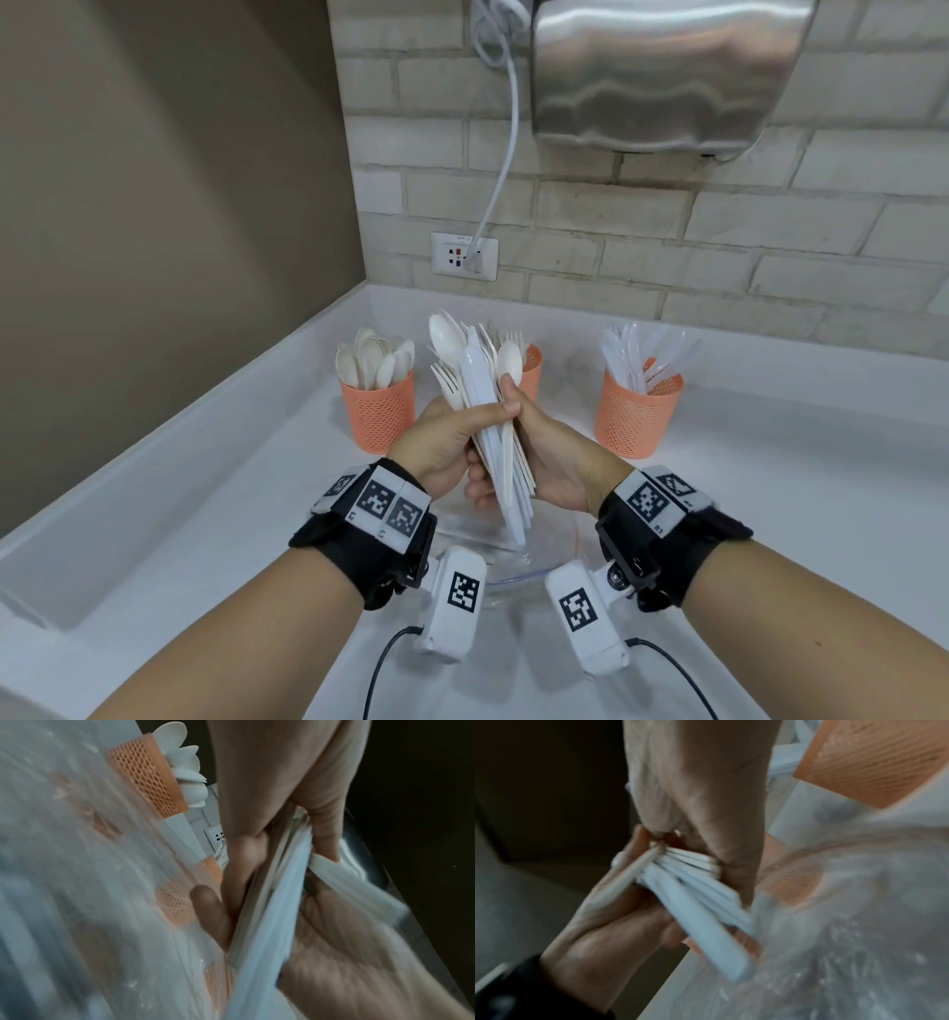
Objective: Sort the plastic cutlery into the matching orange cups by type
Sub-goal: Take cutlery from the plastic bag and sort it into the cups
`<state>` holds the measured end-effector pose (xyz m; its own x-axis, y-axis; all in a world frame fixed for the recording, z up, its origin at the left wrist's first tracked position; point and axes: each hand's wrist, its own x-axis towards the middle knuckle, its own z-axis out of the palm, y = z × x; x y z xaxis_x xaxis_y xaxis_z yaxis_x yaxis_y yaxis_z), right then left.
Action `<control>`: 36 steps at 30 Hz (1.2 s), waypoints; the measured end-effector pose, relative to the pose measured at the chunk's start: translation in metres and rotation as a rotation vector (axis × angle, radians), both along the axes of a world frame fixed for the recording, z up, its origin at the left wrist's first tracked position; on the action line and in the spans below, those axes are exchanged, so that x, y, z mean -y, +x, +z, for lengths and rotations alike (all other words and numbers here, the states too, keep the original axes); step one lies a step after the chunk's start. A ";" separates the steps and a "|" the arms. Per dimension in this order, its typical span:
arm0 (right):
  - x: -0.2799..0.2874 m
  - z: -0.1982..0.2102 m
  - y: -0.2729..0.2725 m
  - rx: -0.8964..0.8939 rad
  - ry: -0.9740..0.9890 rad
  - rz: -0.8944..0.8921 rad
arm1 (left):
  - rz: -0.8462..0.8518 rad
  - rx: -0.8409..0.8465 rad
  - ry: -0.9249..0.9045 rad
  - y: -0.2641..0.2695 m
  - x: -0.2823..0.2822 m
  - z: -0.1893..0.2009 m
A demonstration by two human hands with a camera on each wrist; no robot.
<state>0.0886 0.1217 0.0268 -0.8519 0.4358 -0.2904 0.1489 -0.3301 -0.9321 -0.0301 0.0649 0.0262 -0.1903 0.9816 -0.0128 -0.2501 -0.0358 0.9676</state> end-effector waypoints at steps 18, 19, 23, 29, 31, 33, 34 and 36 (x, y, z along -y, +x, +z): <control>0.000 -0.013 -0.003 -0.046 1.004 -0.409 | 0.096 0.315 -0.003 -0.016 -0.022 -0.001; -0.001 -0.015 -0.003 -0.030 1.047 -0.435 | 0.087 0.322 -0.007 -0.014 -0.021 0.000; 0.001 -0.017 -0.003 -0.046 1.242 -0.521 | 0.038 0.334 0.023 -0.009 -0.019 -0.001; 0.004 -0.011 -0.004 0.074 1.315 -0.408 | 0.064 0.348 0.059 -0.002 -0.021 0.003; 0.002 -0.012 -0.004 0.128 1.337 -0.411 | 0.049 0.369 0.051 -0.001 -0.022 0.002; 0.001 -0.013 -0.005 0.149 1.351 -0.419 | 0.050 0.404 0.027 0.000 -0.022 0.001; 0.001 -0.014 -0.004 0.150 1.345 -0.420 | 0.051 0.424 0.016 0.001 -0.023 0.000; 0.002 -0.015 -0.003 0.152 1.315 -0.406 | 0.052 0.436 -0.004 0.002 -0.023 0.000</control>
